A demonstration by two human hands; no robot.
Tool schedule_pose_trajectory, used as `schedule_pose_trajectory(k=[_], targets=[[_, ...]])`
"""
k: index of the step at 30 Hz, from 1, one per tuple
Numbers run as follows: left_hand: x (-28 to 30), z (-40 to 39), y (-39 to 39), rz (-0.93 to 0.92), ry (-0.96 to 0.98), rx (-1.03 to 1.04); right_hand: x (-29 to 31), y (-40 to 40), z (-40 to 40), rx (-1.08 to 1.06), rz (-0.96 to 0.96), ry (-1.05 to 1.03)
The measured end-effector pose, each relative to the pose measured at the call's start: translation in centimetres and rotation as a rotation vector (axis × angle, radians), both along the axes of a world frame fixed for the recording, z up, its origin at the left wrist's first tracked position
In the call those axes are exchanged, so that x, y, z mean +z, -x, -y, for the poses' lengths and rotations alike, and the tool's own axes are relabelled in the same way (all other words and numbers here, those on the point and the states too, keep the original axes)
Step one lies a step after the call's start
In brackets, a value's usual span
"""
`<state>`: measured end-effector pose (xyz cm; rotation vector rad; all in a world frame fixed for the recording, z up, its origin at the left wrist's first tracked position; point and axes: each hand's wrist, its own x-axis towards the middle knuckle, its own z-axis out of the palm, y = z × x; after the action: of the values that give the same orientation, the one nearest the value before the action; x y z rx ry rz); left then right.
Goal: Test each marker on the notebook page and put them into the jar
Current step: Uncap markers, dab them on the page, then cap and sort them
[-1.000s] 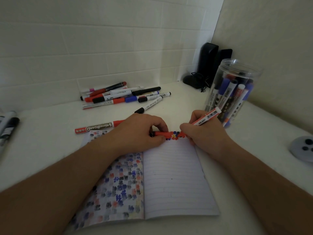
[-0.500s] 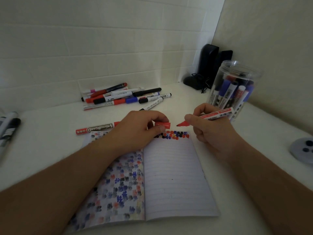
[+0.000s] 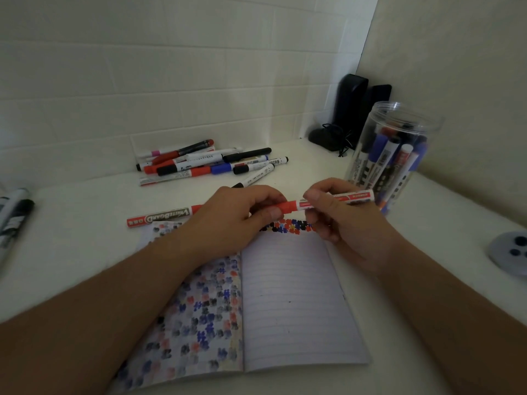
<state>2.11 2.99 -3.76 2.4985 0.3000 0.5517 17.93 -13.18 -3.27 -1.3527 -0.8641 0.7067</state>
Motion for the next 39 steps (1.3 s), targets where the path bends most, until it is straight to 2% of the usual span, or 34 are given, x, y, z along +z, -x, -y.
schedule_pose_trajectory(k=[3,6,11,17,20,24,27,31,34,37,39], targets=[[0.1,0.1,0.1,0.031,0.048,-0.002,0.0,-0.3,0.1,0.069,-0.158,-0.003],[0.1,0.3,0.1,0.071,0.053,0.022,0.1,-0.1,-0.2,0.056,-0.157,0.022],[0.5,0.7,-0.2,0.190,0.079,0.080,0.7,1.2,-0.5,0.013,-0.278,-0.019],[0.8,0.8,-0.2,0.201,0.066,0.069,1.0,1.8,-0.4,0.020,-0.232,-0.036],[0.4,0.4,0.1,0.185,0.058,0.080,1.1,2.3,-0.3,0.004,-0.103,-0.027],[0.1,-0.2,0.2,0.140,0.068,0.073,2.2,2.5,-0.1,-0.233,0.124,0.005],[0.4,-0.4,0.2,0.114,0.053,0.036,4.1,2.2,0.6,-0.371,0.213,-0.001],[0.4,-0.3,0.4,0.083,0.035,-0.024,9.3,-0.2,2.7,-0.566,0.287,-0.208],[0.1,-0.4,0.5,0.083,0.057,-0.030,13.3,-3.3,4.8,-0.746,0.489,-0.296],[-0.1,-0.4,0.5,0.091,0.086,-0.022,15.5,-6.1,6.2,-0.833,0.682,-0.224],[-0.2,-0.3,0.6,0.097,0.105,-0.020,16.1,-7.1,6.4,-0.799,0.778,-0.100]])
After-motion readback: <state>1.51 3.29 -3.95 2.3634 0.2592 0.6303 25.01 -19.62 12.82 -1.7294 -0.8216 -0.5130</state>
